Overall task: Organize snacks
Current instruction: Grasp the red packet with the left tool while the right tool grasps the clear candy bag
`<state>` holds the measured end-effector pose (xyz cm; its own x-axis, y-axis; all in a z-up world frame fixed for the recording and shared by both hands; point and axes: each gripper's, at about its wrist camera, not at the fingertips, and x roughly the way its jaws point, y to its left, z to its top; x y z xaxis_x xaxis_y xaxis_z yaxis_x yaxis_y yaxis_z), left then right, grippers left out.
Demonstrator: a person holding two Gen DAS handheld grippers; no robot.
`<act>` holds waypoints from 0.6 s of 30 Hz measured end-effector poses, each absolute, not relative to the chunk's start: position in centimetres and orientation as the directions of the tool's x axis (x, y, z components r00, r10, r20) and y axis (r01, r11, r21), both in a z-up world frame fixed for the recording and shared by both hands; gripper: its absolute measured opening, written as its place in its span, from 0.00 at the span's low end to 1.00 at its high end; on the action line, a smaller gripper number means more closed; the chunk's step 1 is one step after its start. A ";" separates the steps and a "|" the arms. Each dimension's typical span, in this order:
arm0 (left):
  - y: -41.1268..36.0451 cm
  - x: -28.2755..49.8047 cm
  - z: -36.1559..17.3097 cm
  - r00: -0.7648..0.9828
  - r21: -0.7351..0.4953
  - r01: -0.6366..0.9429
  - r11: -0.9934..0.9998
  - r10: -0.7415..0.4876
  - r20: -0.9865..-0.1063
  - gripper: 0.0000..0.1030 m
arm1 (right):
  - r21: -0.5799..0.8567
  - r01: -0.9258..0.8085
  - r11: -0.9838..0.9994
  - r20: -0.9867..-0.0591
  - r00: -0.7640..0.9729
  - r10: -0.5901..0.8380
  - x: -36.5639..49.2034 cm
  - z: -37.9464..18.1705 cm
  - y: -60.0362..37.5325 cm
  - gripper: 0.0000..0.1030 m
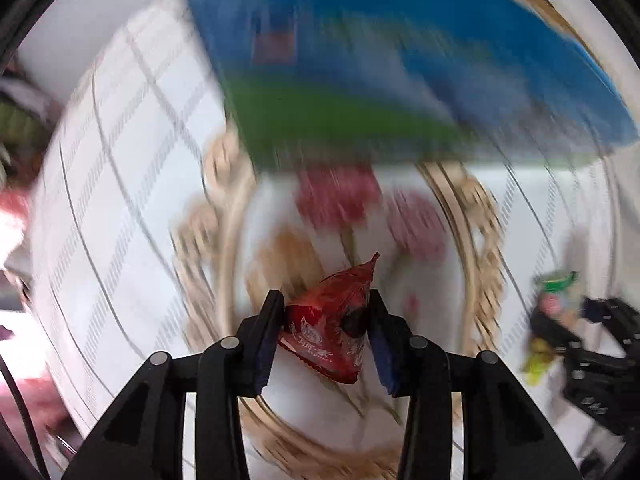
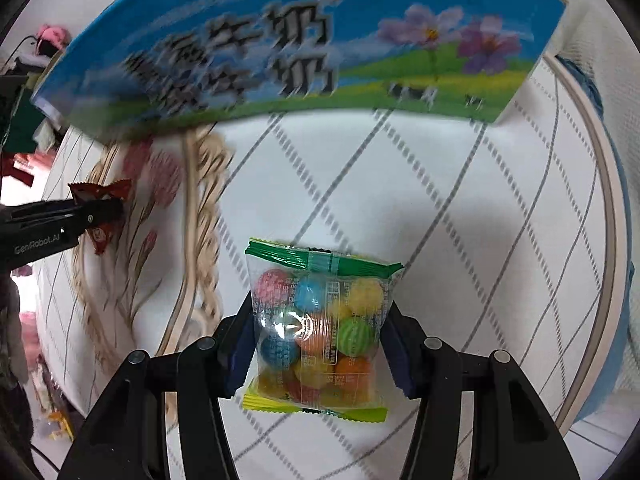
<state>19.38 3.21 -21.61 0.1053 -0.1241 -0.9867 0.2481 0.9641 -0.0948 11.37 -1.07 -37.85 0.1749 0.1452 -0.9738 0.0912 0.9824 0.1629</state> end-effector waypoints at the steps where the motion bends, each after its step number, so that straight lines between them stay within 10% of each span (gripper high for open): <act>1: 3.2 17.9 -21.8 0.086 -0.110 0.241 0.964 -0.134 -0.987 0.37 | 0.169 0.076 0.983 -0.976 0.152 0.156 10.5 -38.0 -0.4 0.57; 18: 0.6 7.9 -24.8 -0.003 -0.079 0.197 0.977 -0.080 -0.997 0.39 | 0.187 0.039 0.982 -0.982 0.028 0.186 6.8 -39.9 4.1 0.61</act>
